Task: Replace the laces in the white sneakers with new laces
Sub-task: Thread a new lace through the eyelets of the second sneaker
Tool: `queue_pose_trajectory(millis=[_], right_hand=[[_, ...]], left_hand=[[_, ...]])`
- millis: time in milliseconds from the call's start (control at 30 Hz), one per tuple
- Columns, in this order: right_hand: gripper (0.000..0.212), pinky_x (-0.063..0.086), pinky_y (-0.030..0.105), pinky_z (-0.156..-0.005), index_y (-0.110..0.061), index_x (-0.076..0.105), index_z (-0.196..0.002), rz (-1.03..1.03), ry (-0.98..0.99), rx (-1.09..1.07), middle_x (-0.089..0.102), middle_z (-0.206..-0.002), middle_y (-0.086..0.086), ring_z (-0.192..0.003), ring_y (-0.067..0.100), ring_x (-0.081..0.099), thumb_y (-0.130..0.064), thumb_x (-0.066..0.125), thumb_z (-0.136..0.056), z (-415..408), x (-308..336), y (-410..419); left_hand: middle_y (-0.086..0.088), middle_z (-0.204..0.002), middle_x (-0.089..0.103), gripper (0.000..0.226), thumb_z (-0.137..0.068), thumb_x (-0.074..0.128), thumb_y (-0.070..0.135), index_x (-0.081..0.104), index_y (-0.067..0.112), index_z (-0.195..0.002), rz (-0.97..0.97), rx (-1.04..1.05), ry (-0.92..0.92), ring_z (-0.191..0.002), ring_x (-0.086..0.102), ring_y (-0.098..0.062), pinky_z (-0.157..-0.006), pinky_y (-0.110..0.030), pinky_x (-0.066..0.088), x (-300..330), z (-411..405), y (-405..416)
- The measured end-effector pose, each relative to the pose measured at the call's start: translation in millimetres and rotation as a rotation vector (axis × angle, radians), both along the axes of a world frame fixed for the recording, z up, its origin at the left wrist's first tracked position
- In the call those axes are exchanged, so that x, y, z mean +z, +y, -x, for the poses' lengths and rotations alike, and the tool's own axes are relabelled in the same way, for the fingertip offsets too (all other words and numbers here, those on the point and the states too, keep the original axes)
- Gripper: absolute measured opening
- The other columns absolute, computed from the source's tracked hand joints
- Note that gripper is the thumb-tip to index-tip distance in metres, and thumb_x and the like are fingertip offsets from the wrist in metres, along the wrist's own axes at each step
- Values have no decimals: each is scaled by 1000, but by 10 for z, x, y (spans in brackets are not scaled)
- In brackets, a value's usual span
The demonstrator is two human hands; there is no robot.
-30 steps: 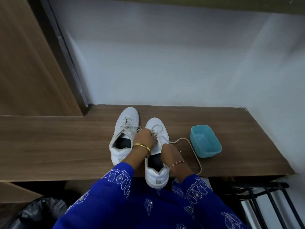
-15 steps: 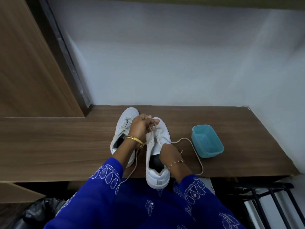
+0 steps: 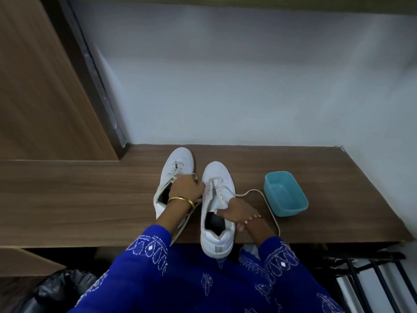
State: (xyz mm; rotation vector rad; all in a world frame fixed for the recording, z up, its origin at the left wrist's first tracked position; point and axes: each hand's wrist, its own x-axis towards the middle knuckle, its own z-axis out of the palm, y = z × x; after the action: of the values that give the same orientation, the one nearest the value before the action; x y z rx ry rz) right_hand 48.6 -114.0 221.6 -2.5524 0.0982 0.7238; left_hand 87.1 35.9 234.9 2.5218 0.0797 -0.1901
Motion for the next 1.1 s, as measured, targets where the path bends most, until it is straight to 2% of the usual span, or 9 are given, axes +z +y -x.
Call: queue_pose_trajectory(millis=[67,133,300,433,567,700,800,900,1100], right_hand=[[38,41,26,-47,-8,48,-69,-66,50,-71,51,-62,6,-50,17,48,-40,60,-86,-43,52,-105],[39,41,30,-51,0,55,-75,-92,-34,-101,55,-65,13,-53,20,49,-37,66,-82,-88,65,-153],[43,39,30,-60,-7,52,-67,-252,-333,-355,53,-64,5,-62,20,51,-45,56,-87,-120,20,-8],[35,43,33,-83,-8,50,-123,-75,-442,-288,62,-115,13,-106,29,57,-29,46,-96,-66,-2,126],[48,46,33,-83,-16,28,-144,121,-469,-114,57,-122,12,-108,28,57,-20,39,-98,-73,-61,185],[29,46,34,-80,-9,50,-122,205,-454,-72,57,-117,13,-106,29,57,-15,37,-96,-97,-55,266],[25,46,33,-82,-7,54,-113,223,-439,-78,59,-115,12,-105,28,58,-13,38,-95,-97,-53,302],[23,47,31,-82,-6,56,-110,235,-425,-66,61,-114,11,-106,26,59,-11,40,-94,-66,-51,314],[24,47,33,-82,-4,59,-107,198,-400,-102,64,-111,13,-104,28,60,-10,39,-94,-56,11,309]], left_hand=[[-20,-98,62,28,-85,52,27,64,2,-94,-164,11,-77,-93,59,-32,-77,-37,49,-89,25,-10],[-18,-116,51,38,-87,51,32,56,4,-112,-269,17,-124,-107,51,-32,-84,-38,46,-147,42,-44],[-16,-125,47,42,-88,45,19,41,5,-127,-280,-147,-176,-115,43,-31,-90,-37,39,-211,28,-159],[-24,-124,50,48,-89,41,5,34,0,-136,-29,-201,-89,-114,47,-37,-92,-38,40,-278,-56,-208],[-23,-108,60,29,-92,39,5,53,-2,-116,23,-165,-104,-105,54,-35,-83,-35,41,-294,-109,-248],[-20,-100,64,23,-93,46,12,62,-2,-99,48,-55,-125,-96,59,-32,-76,-31,41,-268,-119,-254],[-21,-90,63,19,-91,46,12,57,1,-80,120,-19,-108,-85,57,-32,-68,-29,36,-274,-104,-234],[-15,-76,54,32,-89,46,8,36,13,-59,258,32,-69,-73,45,-25,-66,-29,32,-284,-93,-177],[-2,-59,37,40,-92,46,8,32,15,-54,477,52,66,-59,36,-16,-65,-29,30,-296,-54,-105]])
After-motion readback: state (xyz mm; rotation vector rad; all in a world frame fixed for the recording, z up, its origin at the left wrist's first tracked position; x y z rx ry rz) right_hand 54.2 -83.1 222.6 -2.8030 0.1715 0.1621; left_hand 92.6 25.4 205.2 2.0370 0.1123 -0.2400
